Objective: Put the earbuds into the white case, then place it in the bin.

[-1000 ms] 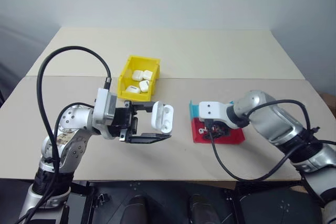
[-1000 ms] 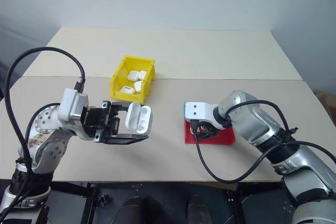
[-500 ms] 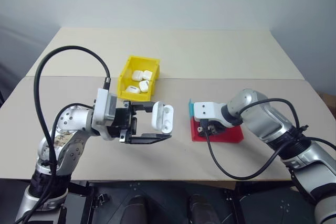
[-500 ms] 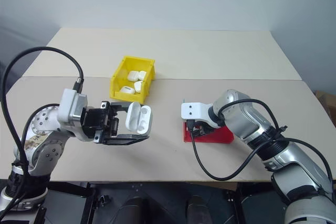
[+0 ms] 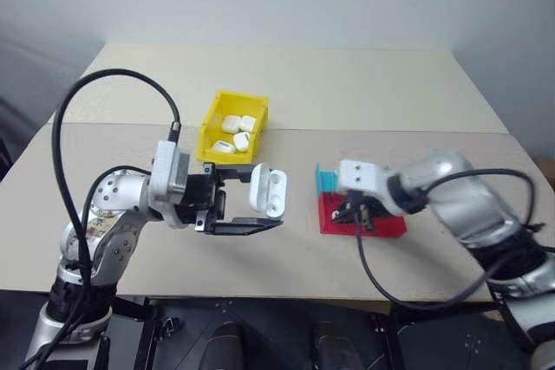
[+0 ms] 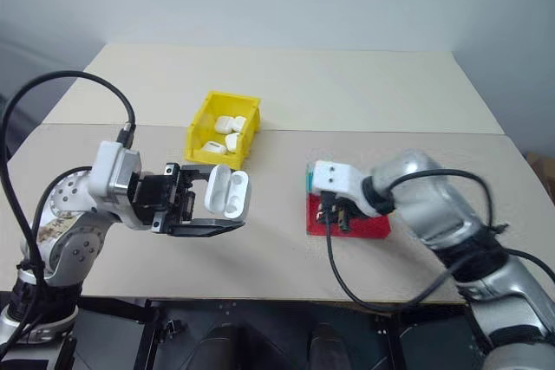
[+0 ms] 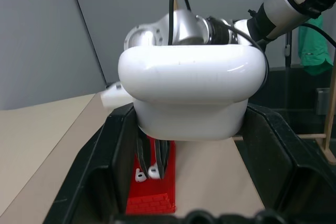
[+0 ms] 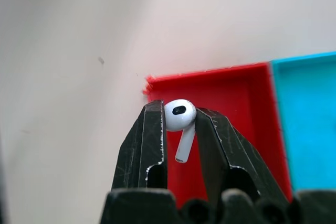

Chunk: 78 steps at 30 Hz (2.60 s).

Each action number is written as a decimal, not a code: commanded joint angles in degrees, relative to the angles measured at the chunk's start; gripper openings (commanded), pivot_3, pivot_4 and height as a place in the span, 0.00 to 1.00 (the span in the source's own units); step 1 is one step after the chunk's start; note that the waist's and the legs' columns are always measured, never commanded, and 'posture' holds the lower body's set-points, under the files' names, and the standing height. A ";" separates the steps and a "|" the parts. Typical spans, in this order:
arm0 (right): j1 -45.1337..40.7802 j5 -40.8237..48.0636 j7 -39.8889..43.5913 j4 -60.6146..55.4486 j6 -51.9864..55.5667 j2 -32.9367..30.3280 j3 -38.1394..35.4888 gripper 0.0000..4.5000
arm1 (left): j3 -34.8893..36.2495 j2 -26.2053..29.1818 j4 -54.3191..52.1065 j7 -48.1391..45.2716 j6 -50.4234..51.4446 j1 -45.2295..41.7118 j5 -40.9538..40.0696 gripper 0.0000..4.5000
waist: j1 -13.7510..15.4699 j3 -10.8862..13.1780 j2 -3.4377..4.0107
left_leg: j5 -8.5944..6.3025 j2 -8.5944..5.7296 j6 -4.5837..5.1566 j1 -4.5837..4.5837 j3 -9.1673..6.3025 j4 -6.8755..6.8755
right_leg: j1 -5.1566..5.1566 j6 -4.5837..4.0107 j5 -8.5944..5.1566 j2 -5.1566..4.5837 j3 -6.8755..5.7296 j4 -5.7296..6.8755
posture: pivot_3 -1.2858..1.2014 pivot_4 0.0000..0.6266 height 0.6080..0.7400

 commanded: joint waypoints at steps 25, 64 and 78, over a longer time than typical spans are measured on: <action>4.42 40.46 -37.62 -20.91 2.85 22.86 -24.51 0.14 | -4.03 -3.31 1.41 6.07 13.54 -11.35 0.99 0.61 | -0.70 0.00 0.01 | 0.00 0.03 0.00 0.04 -0.05 -0.08 | 0.07 0.00 0.00 0.04 -0.01 -0.03 | 0.52 0.24 1.00; 8.72 47.81 -43.84 -18.55 -10.30 12.61 -22.91 0.95 | -3.62 -5.12 0.29 8.24 14.25 -11.40 0.45 0.61 | -0.72 0.00 0.00 | 0.00 0.03 0.00 0.02 -0.05 -0.09 | 0.06 0.00 -0.01 0.04 0.00 -0.09 | 0.52 0.24 1.00; -11.26 6.99 -10.68 17.03 -30.05 -12.15 7.40 0.95 | -2.29 -2.63 1.38 6.14 11.63 -9.42 1.83 0.61 | -1.38 0.04 0.03 | -0.02 0.04 0.03 0.04 0.06 -0.12 | 0.02 0.00 -0.01 0.04 0.07 -0.21 | 0.52 0.24 1.00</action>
